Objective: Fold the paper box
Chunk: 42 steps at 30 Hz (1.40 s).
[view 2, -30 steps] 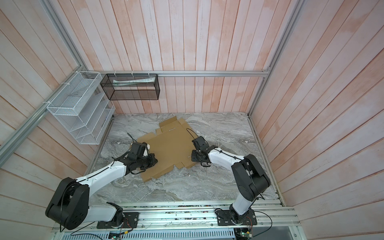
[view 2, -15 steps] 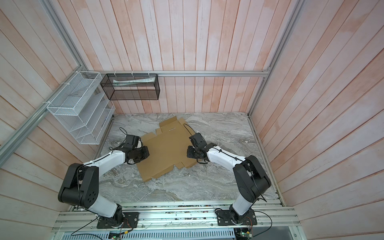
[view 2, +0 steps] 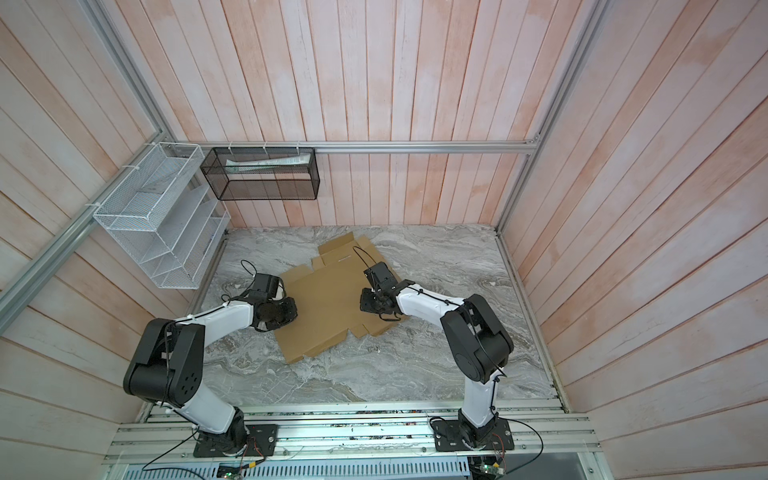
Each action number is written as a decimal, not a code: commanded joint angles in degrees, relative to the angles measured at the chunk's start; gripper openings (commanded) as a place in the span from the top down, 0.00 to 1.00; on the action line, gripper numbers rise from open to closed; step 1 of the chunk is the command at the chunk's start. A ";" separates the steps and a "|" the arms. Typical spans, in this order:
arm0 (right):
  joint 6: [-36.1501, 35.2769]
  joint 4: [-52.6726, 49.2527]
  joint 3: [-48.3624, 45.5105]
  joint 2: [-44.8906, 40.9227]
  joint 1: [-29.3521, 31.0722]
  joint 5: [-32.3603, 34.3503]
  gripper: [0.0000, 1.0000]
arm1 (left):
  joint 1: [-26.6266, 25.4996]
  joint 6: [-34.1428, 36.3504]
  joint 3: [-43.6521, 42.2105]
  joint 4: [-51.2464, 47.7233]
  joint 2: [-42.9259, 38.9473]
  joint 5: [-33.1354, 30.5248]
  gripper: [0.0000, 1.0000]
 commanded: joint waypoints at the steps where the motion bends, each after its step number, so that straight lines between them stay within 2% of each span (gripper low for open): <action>1: 0.56 0.83 1.25 2.12 0.39 -0.87 0.89 | 0.22 -0.70 -1.78 1.10 0.31 -0.37 1.00; 15: 1.46 1.54 3.41 7.80 1.36 -1.36 0.88 | -2.29 -3.48 -7.28 1.57 -1.65 -0.42 1.00; 28: -1.89 0.23 6.20 11.30 -2.06 -0.33 0.89 | -13.06 -10.75 -12.14 2.51 -5.73 -0.41 1.00; 36: -6.98 -1.59 11.26 13.49 -5.33 0.67 0.89 | -20.92 -13.12 -9.12 3.76 -5.60 0.73 1.00; 39: -8.42 -3.12 12.66 12.31 -5.43 1.17 0.88 | -20.97 -12.17 -6.69 2.00 -6.16 -0.77 1.00; 42: -8.83 -3.85 11.13 9.09 -5.19 1.04 0.89 | -18.81 -9.03 -3.16 -0.58 -7.15 -2.59 1.00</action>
